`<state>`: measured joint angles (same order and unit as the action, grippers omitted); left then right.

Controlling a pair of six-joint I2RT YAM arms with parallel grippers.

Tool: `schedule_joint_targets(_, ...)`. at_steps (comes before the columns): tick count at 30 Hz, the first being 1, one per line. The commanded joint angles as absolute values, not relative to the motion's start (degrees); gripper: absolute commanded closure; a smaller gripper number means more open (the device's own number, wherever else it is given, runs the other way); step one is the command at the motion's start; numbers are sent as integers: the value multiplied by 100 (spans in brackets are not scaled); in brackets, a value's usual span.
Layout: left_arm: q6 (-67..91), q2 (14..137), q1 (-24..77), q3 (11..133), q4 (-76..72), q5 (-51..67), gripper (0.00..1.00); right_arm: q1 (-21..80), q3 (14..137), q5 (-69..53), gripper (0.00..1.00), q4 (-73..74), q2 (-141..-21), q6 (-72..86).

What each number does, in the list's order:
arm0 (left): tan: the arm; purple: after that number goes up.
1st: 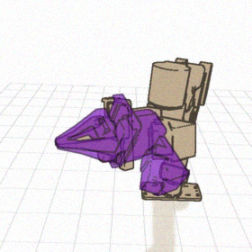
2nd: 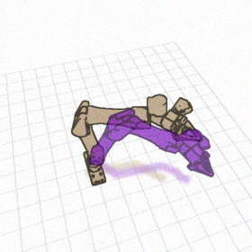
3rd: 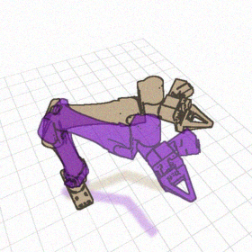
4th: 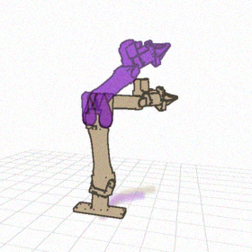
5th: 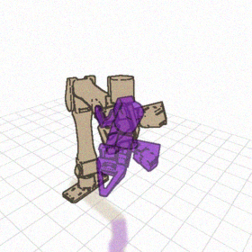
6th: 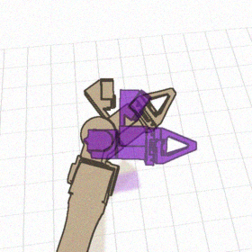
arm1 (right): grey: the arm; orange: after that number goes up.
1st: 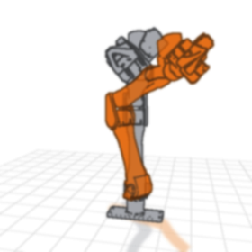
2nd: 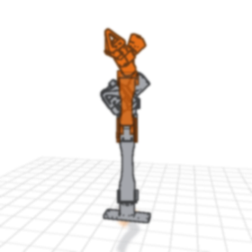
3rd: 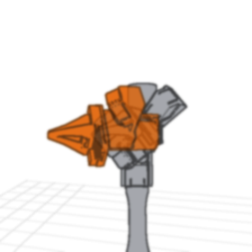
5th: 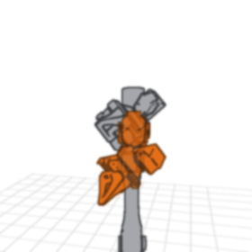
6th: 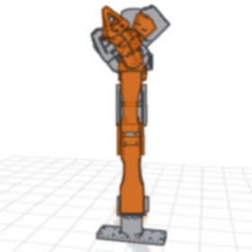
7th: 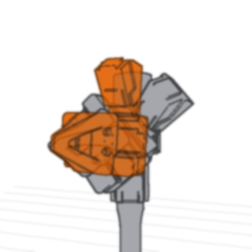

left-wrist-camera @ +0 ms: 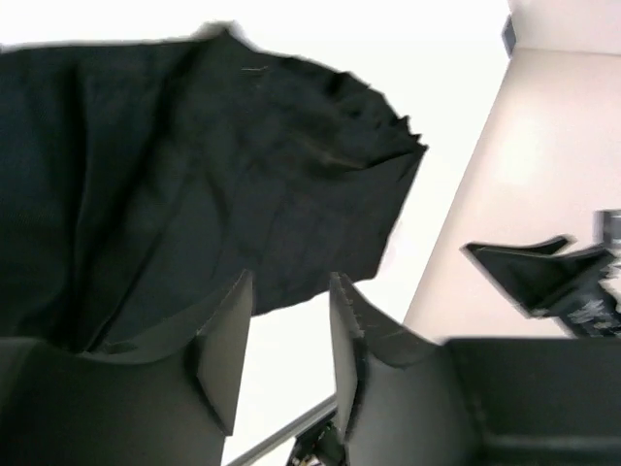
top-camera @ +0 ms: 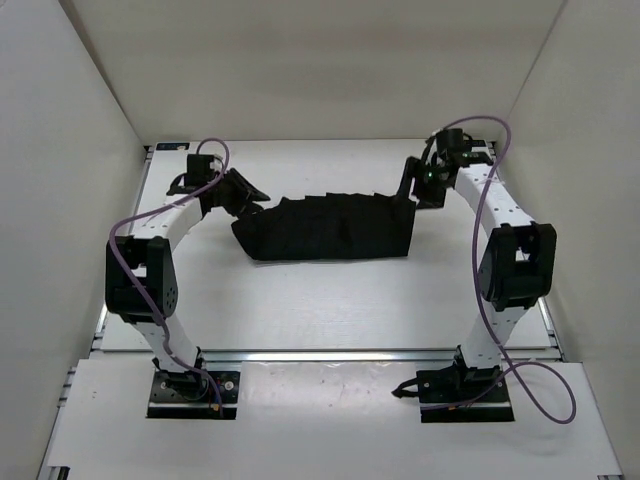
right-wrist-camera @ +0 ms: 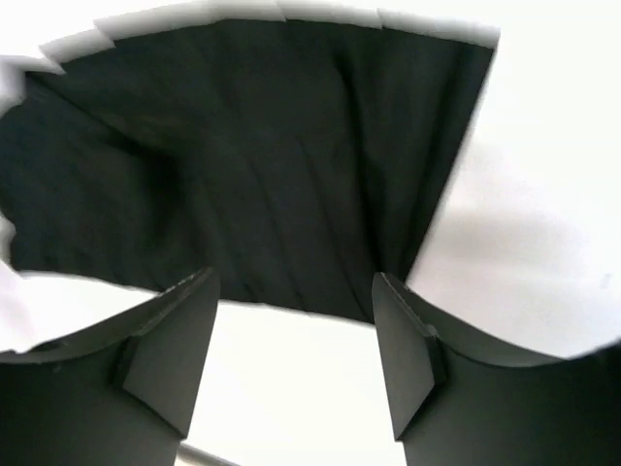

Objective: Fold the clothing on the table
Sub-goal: Fold the skirt

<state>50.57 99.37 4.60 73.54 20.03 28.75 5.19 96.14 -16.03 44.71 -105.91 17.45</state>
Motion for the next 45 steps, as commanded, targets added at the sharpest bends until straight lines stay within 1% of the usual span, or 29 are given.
schedule_joint_targets(1, 5212, 9590, 449, 6806, 1627, 3120, 51, 405, 8592, -1511, 38, 4091, -10057, 1730)
schedule_joint_targets(2, 5186, 9528, 353, 6637, 1600, 3120, 50, 291, 8361, -1581, 37, 3922, -9994, 1749)
schedule_joint_targets(4, 5212, 9291, 308, 5823, 1389, 3111, 50, 115, 7658, -1757, 37, 3499, -9835, 1863)
schedule_joint_targets(6, 5238, 9072, 299, 5268, 1135, 2954, 49, 9, 7367, -1933, 37, 3139, -9878, 1995)
schedule_joint_targets(8, 5203, 8983, 325, 4818, 1055, 2673, 48, 35, 7234, -1986, 37, 3076, -10010, 2075)
schedule_joint_targets(13, 5317, 9359, 527, 4588, 800, 2329, 47, 9, 6838, -2056, 36, 2673, -10361, 2478)
schedule_joint_targets(14, 5326, 9439, 588, 4684, 791, 2294, 47, 9, 6794, -2213, 37, 2611, -10423, 2531)
schedule_joint_targets(15, 5352, 9570, 685, 4754, 774, 2207, 44, 9, 6768, -2267, 37, 2454, -10528, 2583)
schedule_joint_targets(17, 5344, 9816, 799, 4982, 878, 2031, 43, 44, 6837, -2390, 39, 2417, -10783, 2689)
schedule_joint_targets(18, 5379, 9878, 826, 5088, 888, 1987, 47, 87, 6873, -2417, 41, 2478, -10836, 2689)
schedule_joint_targets(19, 5405, 9966, 870, 5089, 818, 1960, 59, 131, 6899, -2417, 42, 2479, -10941, 2681)
schedule_joint_targets(20, 5440, 10045, 896, 5124, 713, 1969, 67, 141, 6865, -2469, 45, 2444, -10977, 2724)
schedule_joint_targets(21, 5440, 10098, 870, 5133, 651, 2021, 92, 167, 6777, -2644, 55, 2409, -10995, 2707)
schedule_joint_targets(22, 5484, 10107, 905, 5142, 581, 2030, 100, 97, 6707, -2733, 76, 2225, -10978, 2733)
schedule_joint_targets(23, 5423, 10177, 888, 5150, 563, 2030, 100, 62, 6584, -2968, 91, 2119, -10960, 2716)
schedule_joint_targets(24, 5423, 10213, 931, 5185, 606, 2056, 100, 9, 6453, -3110, 98, 2109, -10908, 2707)
schedule_joint_targets(26, 5379, 10213, 993, 5133, 633, 2197, 100, -263, 6407, -3024, 100, 2310, -10759, 2463)
schedule_joint_targets(29, 5405, 10029, 1274, 4835, 502, 2136, 100, -597, 6564, -2261, 100, 3108, -10495, 1778)
schedule_joint_targets(31, 5624, 9836, 1580, 4441, 125, 2127, 100, -816, 6732, -1629, 100, 3611, -10311, 1408)
schedule_joint_targets(34, 5993, 9686, 2002, 4062, -351, 2048, 100, -975, 6837, -1179, 100, 4007, -10038, 1275)
schedule_joint_targets(36, 6125, 9747, 2205, 4052, -509, 1978, 100, -809, 7021, -906, 100, 4226, -9705, 1318)
schedule_joint_targets(38, 6187, 9843, 2355, 4131, -501, 2021, 100, -258, 7284, -494, 100, 4437, -9520, 1274)
schedule_joint_targets(40, 6205, 9905, 2408, 4253, -484, 2039, 100, 358, 7854, -256, 100, 4683, -9474, 1379)
schedule_joint_targets(41, 6266, 9905, 2391, 4254, -466, 2022, 100, 804, 8005, -185, 100, 4745, -9431, 1432)
schedule_joint_targets(42, 6275, 9862, 2434, 4237, -509, 1961, 100, 1035, 8303, -132, 100, 4798, -9492, 1537)
schedule_joint_targets(45, 6311, 9835, 2417, 4280, -449, 1986, 100, 2465, 8885, -44, 100, 4597, -9781, 1774)
